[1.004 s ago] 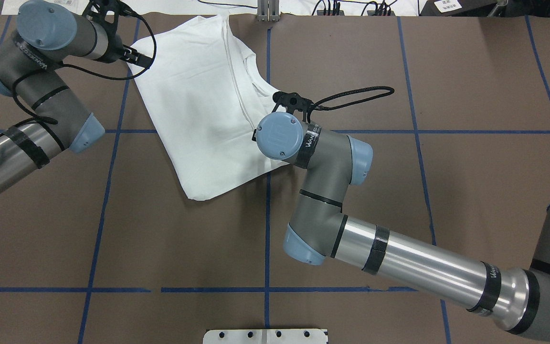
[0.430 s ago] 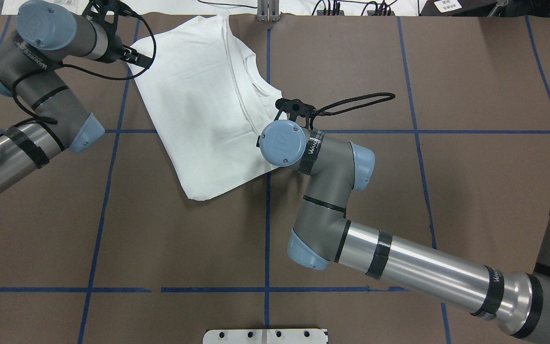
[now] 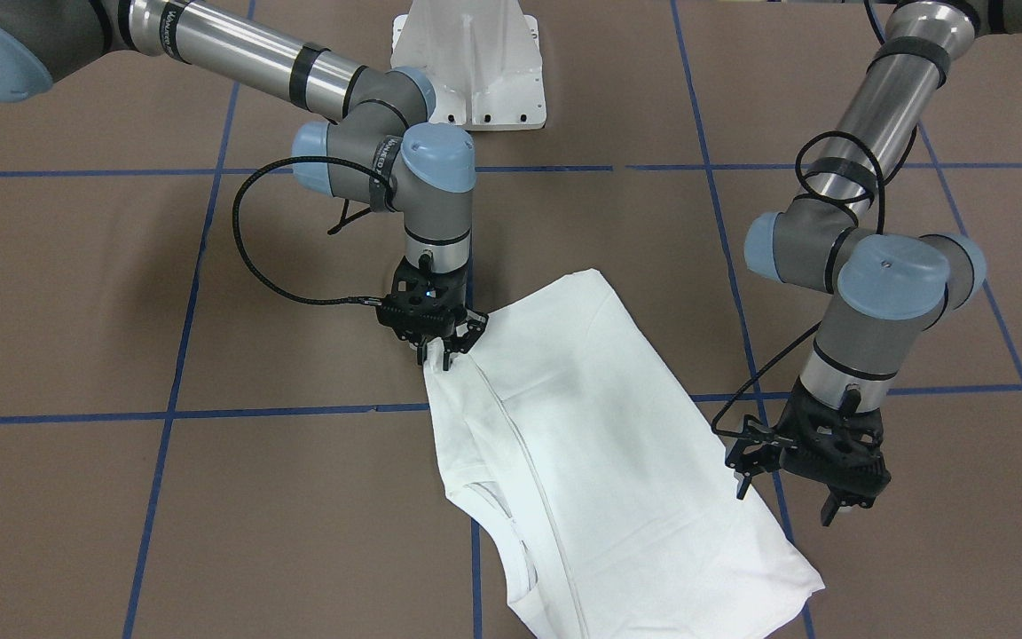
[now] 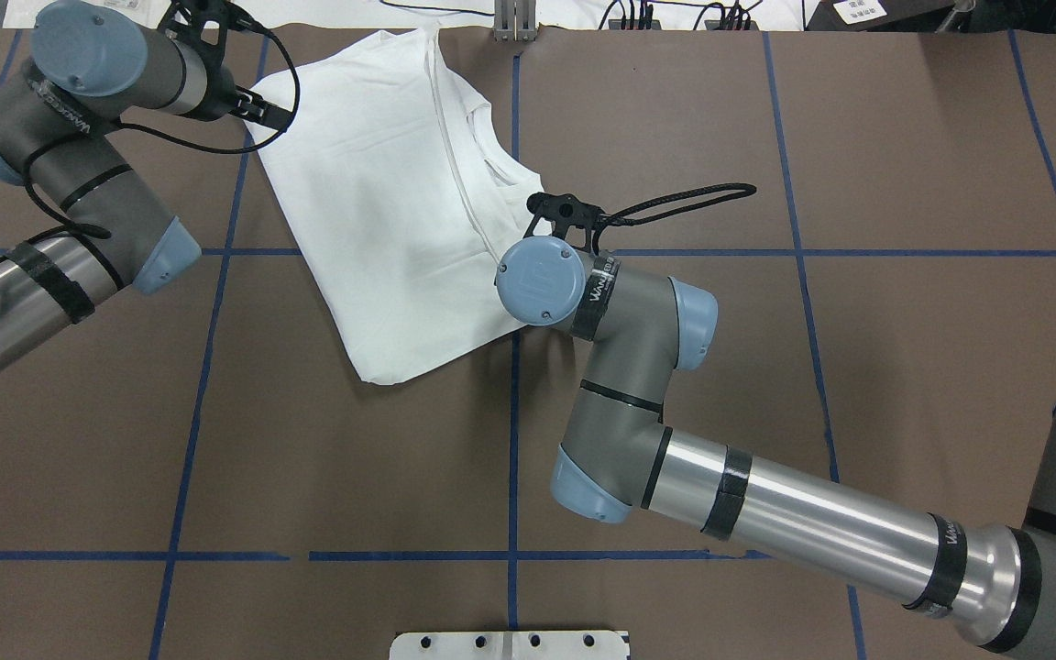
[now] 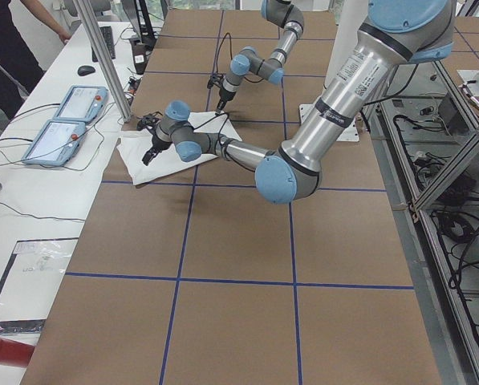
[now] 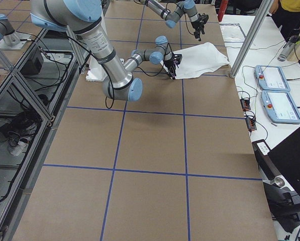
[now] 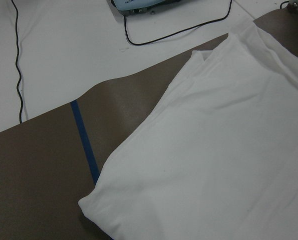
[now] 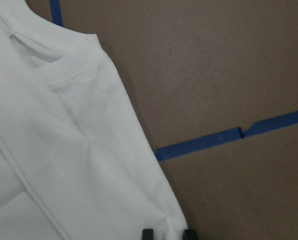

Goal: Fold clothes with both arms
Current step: 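Hold the folded shirt with the right gripper near its collar, then move the left gripper to the shirt's near edge while the right gripper holds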

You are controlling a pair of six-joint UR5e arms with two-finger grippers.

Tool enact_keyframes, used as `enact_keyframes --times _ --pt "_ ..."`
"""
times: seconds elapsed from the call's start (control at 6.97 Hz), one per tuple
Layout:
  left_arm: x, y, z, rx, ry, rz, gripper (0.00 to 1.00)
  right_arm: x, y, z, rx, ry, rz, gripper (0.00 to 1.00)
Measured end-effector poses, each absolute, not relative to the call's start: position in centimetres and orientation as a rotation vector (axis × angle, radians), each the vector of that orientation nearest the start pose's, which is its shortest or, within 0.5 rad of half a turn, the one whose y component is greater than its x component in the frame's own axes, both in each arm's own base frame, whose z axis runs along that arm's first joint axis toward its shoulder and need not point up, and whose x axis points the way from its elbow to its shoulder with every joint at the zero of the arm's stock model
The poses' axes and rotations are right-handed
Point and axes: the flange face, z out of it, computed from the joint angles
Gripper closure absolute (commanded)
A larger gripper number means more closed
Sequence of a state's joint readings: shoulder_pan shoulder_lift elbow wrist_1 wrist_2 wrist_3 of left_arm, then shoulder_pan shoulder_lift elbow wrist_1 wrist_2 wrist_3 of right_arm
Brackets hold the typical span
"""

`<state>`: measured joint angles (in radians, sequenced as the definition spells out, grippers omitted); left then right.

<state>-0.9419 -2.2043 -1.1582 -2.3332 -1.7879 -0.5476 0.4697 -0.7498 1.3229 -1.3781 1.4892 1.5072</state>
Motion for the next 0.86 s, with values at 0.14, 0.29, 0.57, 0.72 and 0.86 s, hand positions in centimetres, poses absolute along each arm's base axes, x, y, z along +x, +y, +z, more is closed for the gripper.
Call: enact_keyframes --times 0.14,0.29,0.57,0.72,0.86 --pt "36.3 -68.9 39.0 0.705 0.710 0.181 0.00 -63.3 -47.9 24.3 0.281 -0.721 0.415 1.00" --pt "36.3 -68.9 39.0 0.705 0.710 0.181 0.00 -63.3 -47.9 24.4 0.286 -0.718 0.411 1.00" --pt "36.3 -68.9 38.8 0.707 0.712 0.181 0.00 -62.7 -48.0 23.6 0.308 -0.724 0.394 1.00" --pt "36.3 -68.7 38.3 0.705 0.726 0.166 0.00 -62.1 -47.8 22.5 0.315 -0.739 0.390 1.00" --pt "36.9 -67.4 36.7 0.692 0.781 0.110 0.00 -61.4 -47.5 21.1 0.318 -0.754 0.390 1.00"
